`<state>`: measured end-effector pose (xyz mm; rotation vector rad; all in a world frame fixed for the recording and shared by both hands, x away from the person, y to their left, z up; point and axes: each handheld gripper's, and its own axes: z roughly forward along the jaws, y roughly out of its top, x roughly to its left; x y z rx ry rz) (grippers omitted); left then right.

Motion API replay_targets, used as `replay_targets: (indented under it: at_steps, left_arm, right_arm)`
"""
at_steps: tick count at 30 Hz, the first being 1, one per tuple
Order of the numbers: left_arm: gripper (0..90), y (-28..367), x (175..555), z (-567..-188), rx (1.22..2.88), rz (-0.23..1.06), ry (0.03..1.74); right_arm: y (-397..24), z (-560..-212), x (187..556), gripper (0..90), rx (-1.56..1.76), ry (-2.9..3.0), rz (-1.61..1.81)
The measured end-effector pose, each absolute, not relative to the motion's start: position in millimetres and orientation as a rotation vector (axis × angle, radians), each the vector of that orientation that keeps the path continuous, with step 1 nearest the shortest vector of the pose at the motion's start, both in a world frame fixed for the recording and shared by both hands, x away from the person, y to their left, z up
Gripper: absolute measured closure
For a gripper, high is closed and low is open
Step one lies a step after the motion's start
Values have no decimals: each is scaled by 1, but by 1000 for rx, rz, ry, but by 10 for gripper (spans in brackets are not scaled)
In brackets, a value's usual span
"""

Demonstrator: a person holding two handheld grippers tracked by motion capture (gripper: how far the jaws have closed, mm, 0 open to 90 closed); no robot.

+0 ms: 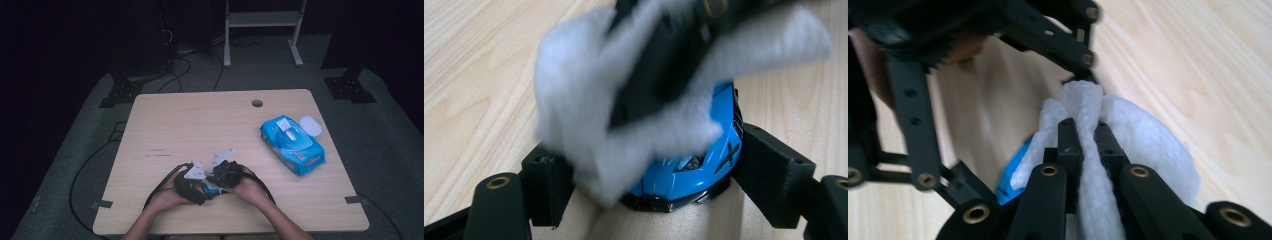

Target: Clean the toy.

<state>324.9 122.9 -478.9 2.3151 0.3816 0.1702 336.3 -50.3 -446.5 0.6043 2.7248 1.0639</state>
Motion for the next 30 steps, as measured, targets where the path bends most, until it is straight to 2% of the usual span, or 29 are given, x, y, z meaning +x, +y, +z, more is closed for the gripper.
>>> replay_targets:
  at_steps: [5,9,14,17,20,26,30]
  left_arm:
    - [233,123,325,-479,2313,169,376]
    - [233,123,325,-479,2314,168,378]
    - [232,123,325,-479,2312,171,385]
    - [232,123,325,-479,2313,172,382]
    - [231,123,326,-479,2313,175,372]
    - [230,123,325,-479,2310,173,382]
    - [230,123,325,-479,2313,178,377]
  right_arm:
    - [-65,-445,342,847,720,2677,1076]
    - [-46,-448,328,845,601,2749,1092]
    - [-43,-447,326,844,550,2754,1055]
    - [-74,-441,340,845,686,2644,1029]
    - [-88,-443,347,847,775,2638,1072]
    - [-62,-448,341,846,712,2685,1112]
    - [-74,-445,347,846,733,2674,1079]
